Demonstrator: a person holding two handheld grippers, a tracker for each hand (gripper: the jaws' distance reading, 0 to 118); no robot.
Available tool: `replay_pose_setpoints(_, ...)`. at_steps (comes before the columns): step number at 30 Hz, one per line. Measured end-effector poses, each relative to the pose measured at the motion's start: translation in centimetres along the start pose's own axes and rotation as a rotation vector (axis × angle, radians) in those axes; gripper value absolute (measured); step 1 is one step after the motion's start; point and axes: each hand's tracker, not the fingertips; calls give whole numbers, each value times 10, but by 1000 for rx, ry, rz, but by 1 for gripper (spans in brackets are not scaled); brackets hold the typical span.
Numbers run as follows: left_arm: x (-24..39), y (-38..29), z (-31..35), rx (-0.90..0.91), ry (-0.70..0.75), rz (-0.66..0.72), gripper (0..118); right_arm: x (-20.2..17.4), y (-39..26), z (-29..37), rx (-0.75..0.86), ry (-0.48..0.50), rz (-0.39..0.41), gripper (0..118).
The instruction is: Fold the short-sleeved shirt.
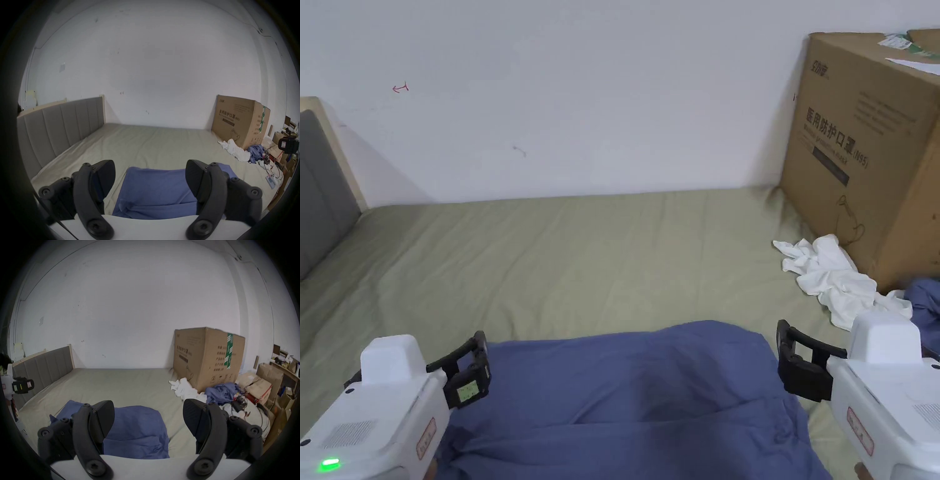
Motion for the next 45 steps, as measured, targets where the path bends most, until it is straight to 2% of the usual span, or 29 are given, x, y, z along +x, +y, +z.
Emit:
replay_pose_setpoints(2,5,-2,10,37,-14,-21,78,-3,-3,9,12,-18,8,87)
replay_pose_setpoints(4,8,-3,17,39,-15,-37,47,-7,-8,15,31,-31,-1,74)
replay_pose_setpoints(5,10,-3,18,39,-24,-46,29,-9,-9,18,40,-34,-12,60)
replay_pose_setpoints(6,11,-4,20,33,-37,-47,10,-10,-11,21,49,-37,-13,32)
replay_pose_setpoints(7,11,-4,22,29,-50,-48,1,-13,-11,23,57,-38,-12,5)
replay_pose_setpoints(8,10,-5,24,32,-71,-47,0,-15,-12,24,59,-49,-6,0)
replay_pose_setpoints(18,8,-14,14,-52,-72,-75,0,-30,-4,30,51,-27,-23,0)
replay_pose_setpoints(26,-31,-57,-51,-367,-13,-81,0,-17,-13,7,13,-22,-37,0)
replay_pose_setpoints(28,-44,-71,-72,-474,-5,-52,7,-14,-16,1,-9,-19,-45,0)
replay_pose_setpoints(29,-49,-81,-82,-515,17,-41,7,-15,-18,-2,-16,-17,-51,0)
replay_pose_setpoints(33,-64,-115,-113,-680,99,-42,89,-16,-27,-16,-52,-11,-67,0)
replay_pose_setpoints(34,-66,-123,-117,-696,111,-34,95,-17,-29,-19,-60,-10,-66,0)
replay_pose_setpoints(38,-79,-150,-133,-804,140,17,94,-18,-35,-31,-91,-8,-61,0)
replay_pose_setpoints(40,-82,-159,-140,-828,152,21,89,-18,-38,-36,-107,-8,-59,0)
replay_pose_setpoints(41,-84,-162,-141,-830,158,21,81,-18,-39,-38,-112,-7,-58,0)
replay_pose_setpoints(42,-85,-165,-142,-834,157,18,61,-18,-41,-40,-118,-8,-59,0)
replay_pose_setpoints(45,-86,-171,-144,-860,94,55,15,-13,-47,-41,-137,-11,-55,0)
